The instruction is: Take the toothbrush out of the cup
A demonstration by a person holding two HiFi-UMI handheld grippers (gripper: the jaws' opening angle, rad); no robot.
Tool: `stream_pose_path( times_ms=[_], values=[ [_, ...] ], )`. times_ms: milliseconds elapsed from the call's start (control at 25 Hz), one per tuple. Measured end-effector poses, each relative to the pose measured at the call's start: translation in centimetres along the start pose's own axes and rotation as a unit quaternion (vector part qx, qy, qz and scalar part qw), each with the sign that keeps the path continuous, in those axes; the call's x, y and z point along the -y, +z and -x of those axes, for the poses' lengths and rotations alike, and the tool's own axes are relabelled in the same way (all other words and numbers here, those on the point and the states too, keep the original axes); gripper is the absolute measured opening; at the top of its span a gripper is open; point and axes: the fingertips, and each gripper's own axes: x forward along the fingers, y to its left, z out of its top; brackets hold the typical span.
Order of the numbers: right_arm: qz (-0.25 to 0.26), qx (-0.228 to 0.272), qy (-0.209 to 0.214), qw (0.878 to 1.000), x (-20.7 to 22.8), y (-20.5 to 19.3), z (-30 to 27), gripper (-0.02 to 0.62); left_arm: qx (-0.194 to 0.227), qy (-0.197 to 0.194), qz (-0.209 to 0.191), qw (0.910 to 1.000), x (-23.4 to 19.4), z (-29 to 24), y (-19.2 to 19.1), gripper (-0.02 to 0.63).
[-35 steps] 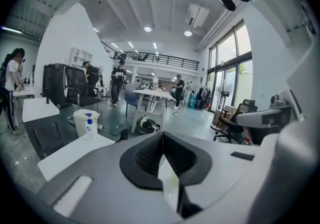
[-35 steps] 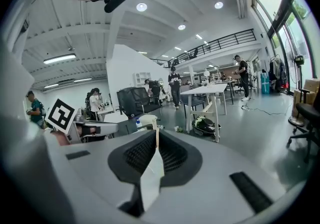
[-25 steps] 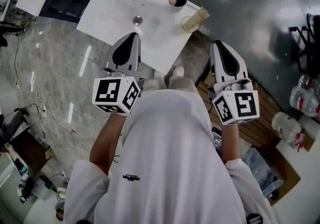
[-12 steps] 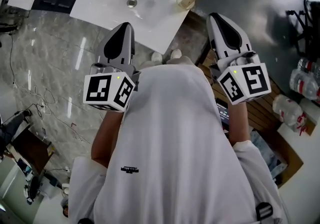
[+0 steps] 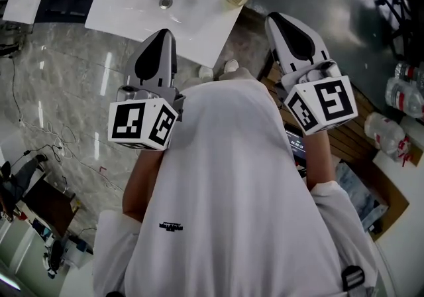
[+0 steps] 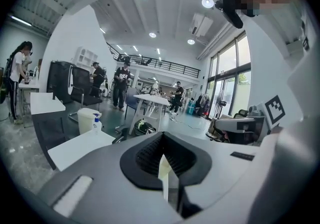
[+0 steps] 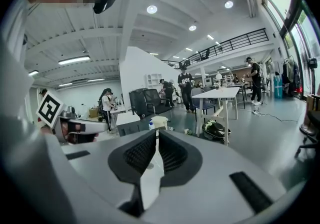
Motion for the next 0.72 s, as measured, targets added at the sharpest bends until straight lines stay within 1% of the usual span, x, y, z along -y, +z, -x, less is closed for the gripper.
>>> stream_pose_path(
  times_ms=[320, 720],
  values=[
    [0.012, -0.006, 0.003, 1.0, 0.3, -0.2, 0.0, 0.017, -0.008, -0.013, -0.01, 0.9998, 0.6, -1.1, 0.1, 0.005],
    [0.011, -0.007, -0.004, 1.0, 0.4, -0.1, 0.1, 0.017, -0.011, -0.022, -0.011, 0.9996, 0.7, -1.5, -0.1, 0.005]
  ],
)
